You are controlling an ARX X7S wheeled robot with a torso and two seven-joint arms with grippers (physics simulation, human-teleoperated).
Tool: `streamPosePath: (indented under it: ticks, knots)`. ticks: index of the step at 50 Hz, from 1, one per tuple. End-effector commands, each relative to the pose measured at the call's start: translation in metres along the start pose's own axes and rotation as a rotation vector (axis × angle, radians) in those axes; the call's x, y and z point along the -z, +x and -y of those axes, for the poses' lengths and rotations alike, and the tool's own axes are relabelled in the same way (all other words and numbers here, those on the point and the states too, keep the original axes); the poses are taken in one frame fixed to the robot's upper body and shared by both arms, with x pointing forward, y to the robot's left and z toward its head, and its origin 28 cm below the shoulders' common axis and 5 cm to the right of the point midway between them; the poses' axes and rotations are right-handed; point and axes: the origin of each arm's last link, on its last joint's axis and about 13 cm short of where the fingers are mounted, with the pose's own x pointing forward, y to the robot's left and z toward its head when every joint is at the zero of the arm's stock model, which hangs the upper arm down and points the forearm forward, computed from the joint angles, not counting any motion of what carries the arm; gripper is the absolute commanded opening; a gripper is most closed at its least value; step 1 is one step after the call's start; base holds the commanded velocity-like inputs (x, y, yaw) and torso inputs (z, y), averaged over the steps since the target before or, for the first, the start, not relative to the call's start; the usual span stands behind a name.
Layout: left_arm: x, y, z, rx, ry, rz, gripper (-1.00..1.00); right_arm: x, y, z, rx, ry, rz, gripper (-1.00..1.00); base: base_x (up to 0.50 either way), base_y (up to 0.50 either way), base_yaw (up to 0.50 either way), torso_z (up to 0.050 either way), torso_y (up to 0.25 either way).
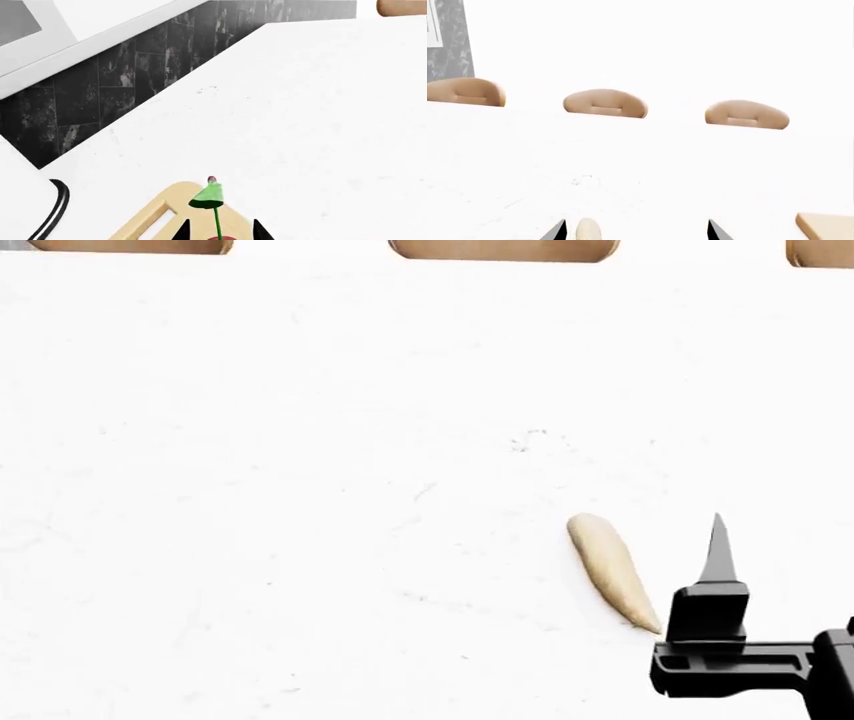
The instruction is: Place the cherry and the sweet potato on separate cutting boards.
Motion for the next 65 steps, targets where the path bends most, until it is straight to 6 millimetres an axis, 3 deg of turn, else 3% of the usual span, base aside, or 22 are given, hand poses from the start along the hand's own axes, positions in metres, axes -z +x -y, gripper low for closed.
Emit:
streamPosePath:
  ticks: [1,8,12,13,19,29,41,49,52,59,65]
  knots:
    - [0.019,0.002,0.007,0.064,-0.059,-0.045,-1.0,0.001,-0.001,0.002,0.001,0.023,0.021,1.0,0.0,0.0,0.0,0.0,0.0]
    - [0.04,0.004,0.015,0.091,-0.04,-0.086,-1.0,0.004,-0.002,0.003,0.003,0.027,0.014,1.0,0.0,0.0,0.0,0.0,0.0]
    - [0.042,0.005,0.013,0.116,-0.042,-0.097,-1.0,-0.001,-0.003,0.004,0.008,0.027,0.025,1.0,0.0,0.0,0.0,0.0,0.0]
    - [0.042,0.005,0.012,0.118,-0.037,-0.097,1.0,0.0,-0.003,0.004,0.008,0.027,0.024,1.0,0.0,0.0,0.0,0.0,0.0]
    - [0.04,0.003,0.007,0.12,-0.055,-0.098,1.0,0.002,-0.001,0.002,0.001,0.027,0.017,1.0,0.0,0.0,0.0,0.0,0.0]
    - [0.002,-0.022,-0.016,0.11,-0.1,0.021,1.0,0.003,-0.003,0.003,0.003,0.03,0.014,1.0,0.0,0.0,0.0,0.0,0.0]
    - [-0.041,-0.074,-0.022,0.221,-0.1,0.21,1.0,0.002,-0.002,0.001,-0.005,0.028,0.014,1.0,0.0,0.0,0.0,0.0,0.0]
    - [-0.072,-0.114,-0.028,0.392,-0.126,0.307,1.0,-0.007,0.006,-0.003,-0.024,0.014,-0.014,1.0,0.0,0.0,0.0,0.0,0.0]
    - [-0.079,-0.133,-0.026,0.502,-0.161,0.32,1.0,-0.011,0.014,-0.007,-0.073,-0.023,-0.105,1.0,0.0,0.0,0.0,0.0,0.0]
    - [-0.079,-0.157,-0.022,0.625,-0.157,0.342,1.0,-0.022,0.041,-0.01,-0.093,-0.003,-0.225,1.0,0.0,0.0,0.0,0.0,0.0]
    - [-0.075,-0.181,-0.024,0.72,-0.168,0.365,1.0,-0.034,0.082,-0.013,-0.156,-0.059,-0.321,1.0,0.0,0.0,0.0,0.0,0.0]
